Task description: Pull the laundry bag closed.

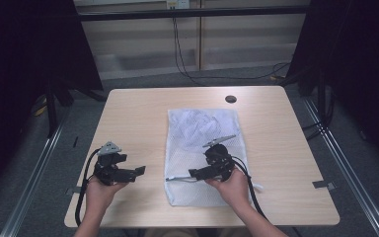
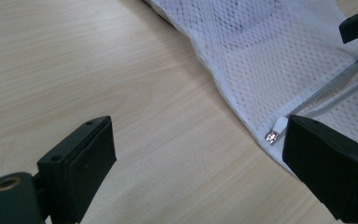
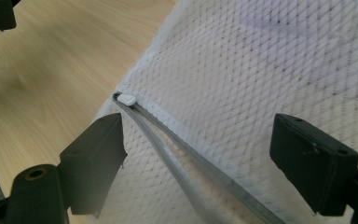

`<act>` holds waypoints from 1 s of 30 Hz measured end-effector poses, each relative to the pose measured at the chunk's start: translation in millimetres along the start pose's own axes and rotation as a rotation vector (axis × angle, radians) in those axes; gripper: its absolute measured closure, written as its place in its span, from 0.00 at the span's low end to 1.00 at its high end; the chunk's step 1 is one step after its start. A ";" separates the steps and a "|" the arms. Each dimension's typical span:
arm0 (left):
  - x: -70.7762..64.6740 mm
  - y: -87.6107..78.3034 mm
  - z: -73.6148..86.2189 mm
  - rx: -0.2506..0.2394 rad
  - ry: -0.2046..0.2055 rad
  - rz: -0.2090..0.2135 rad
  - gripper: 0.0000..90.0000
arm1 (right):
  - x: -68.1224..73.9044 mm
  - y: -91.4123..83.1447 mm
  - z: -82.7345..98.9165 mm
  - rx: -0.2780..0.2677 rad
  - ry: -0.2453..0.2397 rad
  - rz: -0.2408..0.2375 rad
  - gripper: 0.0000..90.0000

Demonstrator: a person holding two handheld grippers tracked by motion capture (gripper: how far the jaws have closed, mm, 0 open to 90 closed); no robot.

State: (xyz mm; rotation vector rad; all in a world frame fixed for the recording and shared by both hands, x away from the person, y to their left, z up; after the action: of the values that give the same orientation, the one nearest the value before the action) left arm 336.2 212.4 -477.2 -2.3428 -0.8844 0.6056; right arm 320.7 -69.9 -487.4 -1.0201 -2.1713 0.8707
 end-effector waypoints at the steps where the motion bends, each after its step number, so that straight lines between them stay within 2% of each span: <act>1: 0.1 0.0 0.1 -0.002 -0.008 -0.003 0.10 | 1.0 0.5 0.0 0.007 0.003 0.002 0.20; 15: 1.3 -0.5 0.5 0.000 -0.007 -0.005 0.11 | 12.7 13.3 -2.4 0.012 0.010 -0.038 0.23; 20: 2.0 -0.6 0.3 -0.001 -0.008 -0.007 0.11 | 18.5 17.8 -2.0 0.025 0.020 -0.056 0.28; 29: 2.2 -1.0 0.4 0.000 -0.006 -0.003 0.11 | 23.2 25.5 -2.0 0.022 0.003 -0.084 0.35; 30: 2.4 -1.1 0.4 0.000 -0.007 -0.002 0.11 | 24.7 26.6 -2.0 0.029 -0.003 -0.093 0.38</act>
State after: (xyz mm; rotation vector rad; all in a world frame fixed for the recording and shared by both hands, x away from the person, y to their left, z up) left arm 337.1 214.8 -477.3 -2.3405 -0.8899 0.6128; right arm 320.4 -36.1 -500.8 -0.8961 -2.1835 0.8584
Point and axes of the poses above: each handheld gripper's, and its own axes: y roughly forward along the jaws, z roughly out of its underside, x roughly to its left, the point moved 5 cm from there along y, roughly forward along the jaws, and after that the axes turned 4 degrees about z, right-handed, at the moved point
